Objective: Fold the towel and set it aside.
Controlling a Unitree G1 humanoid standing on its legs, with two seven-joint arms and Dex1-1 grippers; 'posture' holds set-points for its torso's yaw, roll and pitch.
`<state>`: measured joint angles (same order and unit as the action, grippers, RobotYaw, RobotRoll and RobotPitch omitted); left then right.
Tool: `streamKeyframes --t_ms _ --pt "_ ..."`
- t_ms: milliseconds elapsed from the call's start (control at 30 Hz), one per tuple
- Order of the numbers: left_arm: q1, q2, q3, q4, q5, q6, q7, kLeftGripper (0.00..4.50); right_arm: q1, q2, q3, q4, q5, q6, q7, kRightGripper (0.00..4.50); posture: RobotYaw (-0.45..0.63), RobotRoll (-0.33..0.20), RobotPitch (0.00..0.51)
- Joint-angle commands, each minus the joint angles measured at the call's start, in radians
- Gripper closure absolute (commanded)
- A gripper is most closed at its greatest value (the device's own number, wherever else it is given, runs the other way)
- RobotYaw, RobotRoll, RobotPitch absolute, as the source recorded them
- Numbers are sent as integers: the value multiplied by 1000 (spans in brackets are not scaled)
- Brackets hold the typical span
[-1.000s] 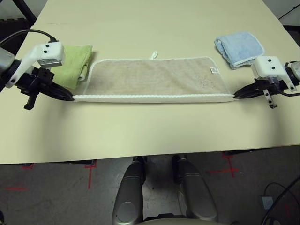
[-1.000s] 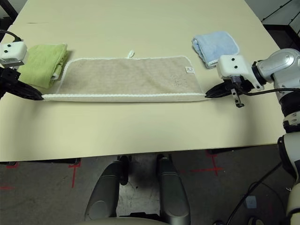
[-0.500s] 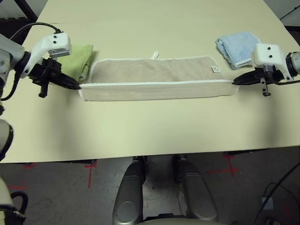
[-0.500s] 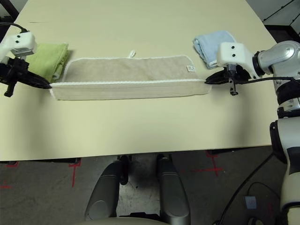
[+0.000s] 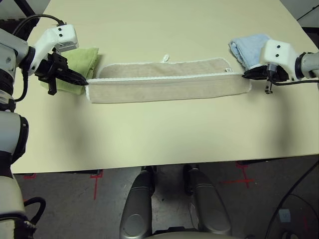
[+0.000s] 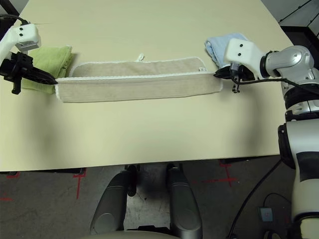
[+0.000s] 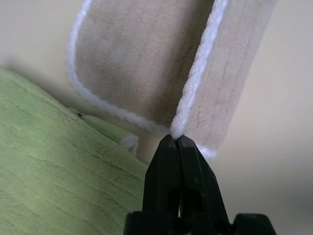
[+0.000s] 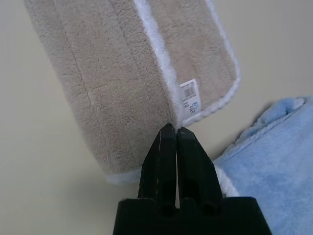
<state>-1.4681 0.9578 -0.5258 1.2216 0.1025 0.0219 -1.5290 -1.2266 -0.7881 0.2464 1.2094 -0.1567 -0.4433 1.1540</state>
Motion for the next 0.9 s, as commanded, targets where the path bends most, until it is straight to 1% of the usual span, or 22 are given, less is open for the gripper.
streamKeyframes --t_ms 33,100,200,433,567,767,900 --pt "-18 -9 55 31 56 -16 91 4455 -4 -5 -19 15 -19 13 -6 4500 10 0 280" --pt "-18 -23 83 39 70 -23 138 4455 1 1 -31 10 -12 24 5 4500 16 0 279" --pt "-15 -37 114 43 91 -20 153 4455 12 8 -54 -1 1 41 12 4500 8 0 279" --pt "-2 -49 160 52 135 -18 196 4455 13 40 -86 -16 -6 58 -94 4500 0 0 278" --pt "0 -59 178 60 152 -18 213 4455 5 53 -83 -17 -16 59 -135 4500 1 0 278" --pt "10 -80 209 74 170 -11 309 4455 -10 79 -71 -7 -44 77 -221 4500 12 0 280" --pt "12 -84 224 79 177 -2 326 4455 -13 85 -67 3 -64 91 -262 4500 14 0 283"
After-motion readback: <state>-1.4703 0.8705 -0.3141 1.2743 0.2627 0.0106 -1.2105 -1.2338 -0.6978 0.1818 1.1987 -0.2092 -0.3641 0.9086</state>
